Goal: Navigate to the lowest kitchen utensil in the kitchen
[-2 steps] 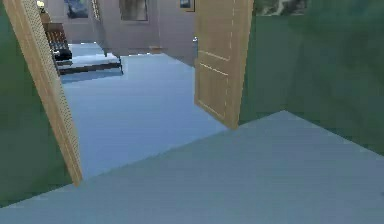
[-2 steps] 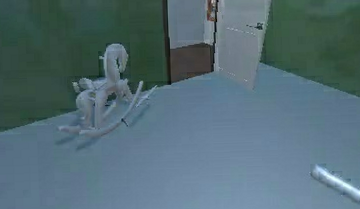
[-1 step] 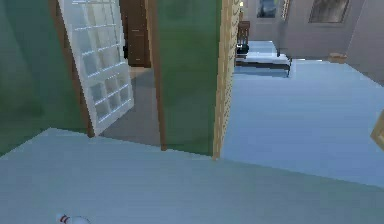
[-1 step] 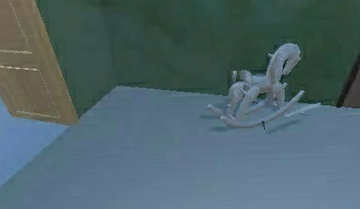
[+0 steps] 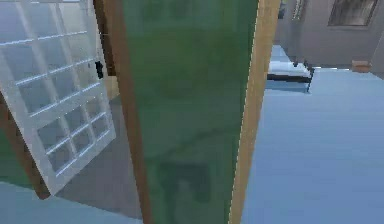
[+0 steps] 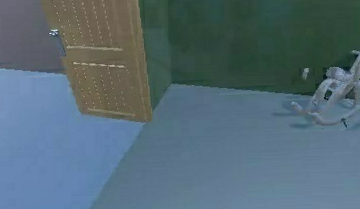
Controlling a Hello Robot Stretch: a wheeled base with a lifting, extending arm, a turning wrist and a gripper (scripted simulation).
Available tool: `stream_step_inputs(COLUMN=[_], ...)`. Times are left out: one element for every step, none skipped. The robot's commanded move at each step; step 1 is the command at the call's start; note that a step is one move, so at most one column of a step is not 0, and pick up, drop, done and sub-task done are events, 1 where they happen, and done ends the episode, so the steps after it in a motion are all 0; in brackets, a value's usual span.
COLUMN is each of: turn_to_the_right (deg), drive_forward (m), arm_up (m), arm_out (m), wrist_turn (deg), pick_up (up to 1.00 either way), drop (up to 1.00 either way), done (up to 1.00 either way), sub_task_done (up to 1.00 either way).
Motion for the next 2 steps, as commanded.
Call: stream_step_inputs(turn_to_the_right=[-45.0, 0.0], drive_forward=[0.0, 0.7], arm_up=[0.0, 0.0], arm_out=[0.0, 0.0], wrist_turn=[0.0, 0.0], pick_up=[0.0, 0.0], drop=[0.0, 0.0], done=[0.0, 0.0], sub_task_done=[0.0, 0.0])
